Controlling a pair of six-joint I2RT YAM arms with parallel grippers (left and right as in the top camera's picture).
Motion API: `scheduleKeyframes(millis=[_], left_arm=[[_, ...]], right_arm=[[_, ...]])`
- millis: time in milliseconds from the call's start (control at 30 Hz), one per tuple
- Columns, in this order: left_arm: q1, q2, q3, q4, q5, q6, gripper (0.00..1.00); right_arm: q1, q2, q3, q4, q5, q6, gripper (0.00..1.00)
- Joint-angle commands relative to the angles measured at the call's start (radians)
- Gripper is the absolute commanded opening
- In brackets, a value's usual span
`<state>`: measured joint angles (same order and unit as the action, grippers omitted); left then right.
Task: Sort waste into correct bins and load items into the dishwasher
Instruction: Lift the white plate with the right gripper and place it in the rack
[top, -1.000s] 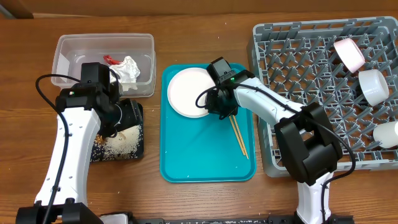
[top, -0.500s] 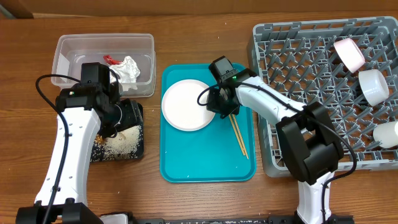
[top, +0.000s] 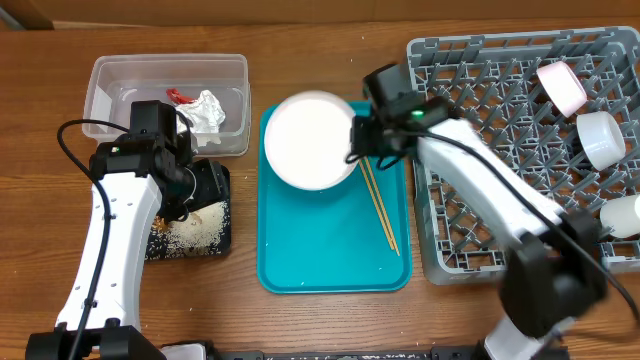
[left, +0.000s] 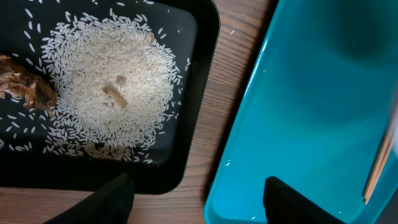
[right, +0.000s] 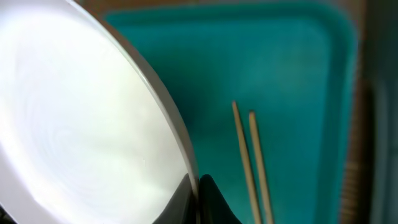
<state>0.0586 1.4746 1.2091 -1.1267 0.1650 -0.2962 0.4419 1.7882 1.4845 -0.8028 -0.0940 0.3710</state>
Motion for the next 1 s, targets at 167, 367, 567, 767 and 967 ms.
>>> scheduleKeyframes(millis=[167, 367, 567, 767, 967], left_arm=[[-0.007, 0.005, 0.009, 0.005, 0.008, 0.012, 0.69], [-0.007, 0.005, 0.009, 0.009, 0.008, 0.012, 0.69], [-0.007, 0.005, 0.009, 0.013, 0.008, 0.012, 0.69], [-0.007, 0.005, 0.009, 0.011, 0.008, 0.012, 0.69], [-0.007, 0.005, 0.009, 0.012, 0.008, 0.012, 0.69]], right_arm=[[-0.132, -0.253, 0.017, 0.065, 0.531, -0.261, 0.04], [-0.255, -0.260, 0.015, 0.158, 0.793, -0.539, 0.04], [-0.365, -0.222, 0.014, 0.248, 0.915, -0.764, 0.04], [-0.441, -0.171, 0.014, 0.271, 0.941, -0.691, 0.04], [-0.460, -0.082, 0.013, 0.223, 1.008, -0.575, 0.04]])
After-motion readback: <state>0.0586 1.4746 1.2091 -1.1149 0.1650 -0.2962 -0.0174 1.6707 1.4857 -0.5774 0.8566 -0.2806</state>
